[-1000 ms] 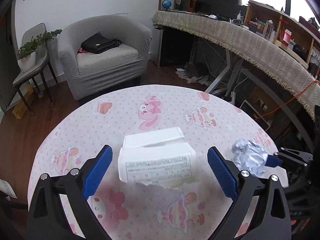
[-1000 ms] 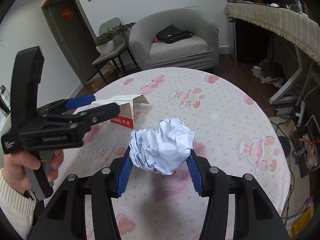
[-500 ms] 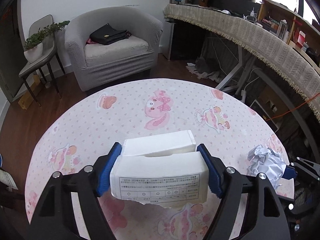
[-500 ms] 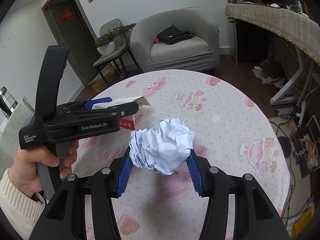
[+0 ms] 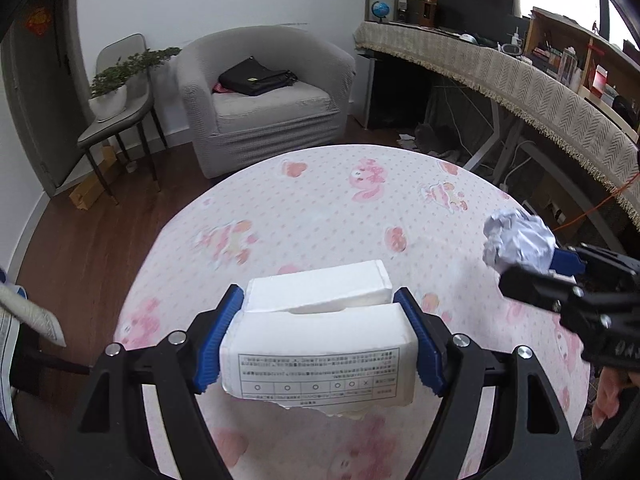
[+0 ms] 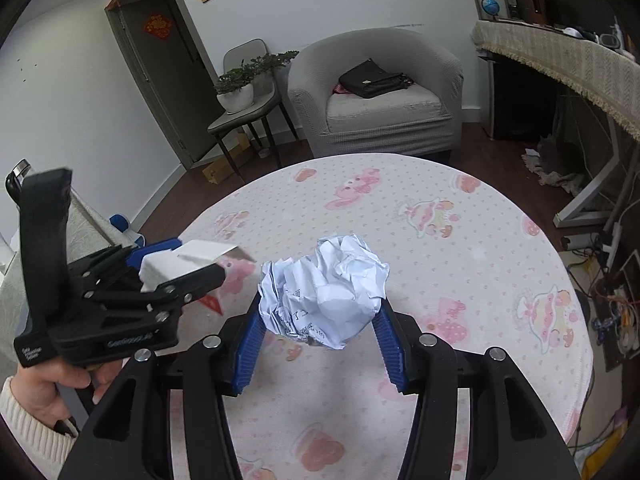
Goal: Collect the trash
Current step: 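Carry the white box with the left tool while the right tool carries the paper ball to the bin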
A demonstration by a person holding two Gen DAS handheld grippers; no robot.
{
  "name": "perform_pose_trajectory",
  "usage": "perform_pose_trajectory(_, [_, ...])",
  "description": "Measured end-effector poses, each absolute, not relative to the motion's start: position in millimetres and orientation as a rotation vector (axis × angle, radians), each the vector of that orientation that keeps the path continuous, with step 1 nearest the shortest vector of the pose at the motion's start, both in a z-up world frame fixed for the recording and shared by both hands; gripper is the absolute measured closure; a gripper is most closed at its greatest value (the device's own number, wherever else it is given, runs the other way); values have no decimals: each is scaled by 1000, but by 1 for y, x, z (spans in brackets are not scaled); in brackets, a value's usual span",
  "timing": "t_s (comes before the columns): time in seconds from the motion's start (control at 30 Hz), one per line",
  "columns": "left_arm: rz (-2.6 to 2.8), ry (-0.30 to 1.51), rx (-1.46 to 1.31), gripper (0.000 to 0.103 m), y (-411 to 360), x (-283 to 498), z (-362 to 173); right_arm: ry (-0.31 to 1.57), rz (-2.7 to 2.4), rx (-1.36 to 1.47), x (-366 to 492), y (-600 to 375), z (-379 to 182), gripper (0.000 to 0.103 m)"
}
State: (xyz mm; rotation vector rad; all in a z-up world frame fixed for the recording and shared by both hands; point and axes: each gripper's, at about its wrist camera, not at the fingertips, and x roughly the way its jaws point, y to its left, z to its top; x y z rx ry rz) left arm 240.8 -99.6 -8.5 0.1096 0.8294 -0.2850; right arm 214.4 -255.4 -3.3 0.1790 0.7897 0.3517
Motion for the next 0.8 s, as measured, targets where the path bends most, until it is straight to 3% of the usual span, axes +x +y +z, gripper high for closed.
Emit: perform_pose_trajectory(0.8, [-18, 655, 49, 25, 39, 114, 17, 734, 565, -12, 188, -113, 18, 50])
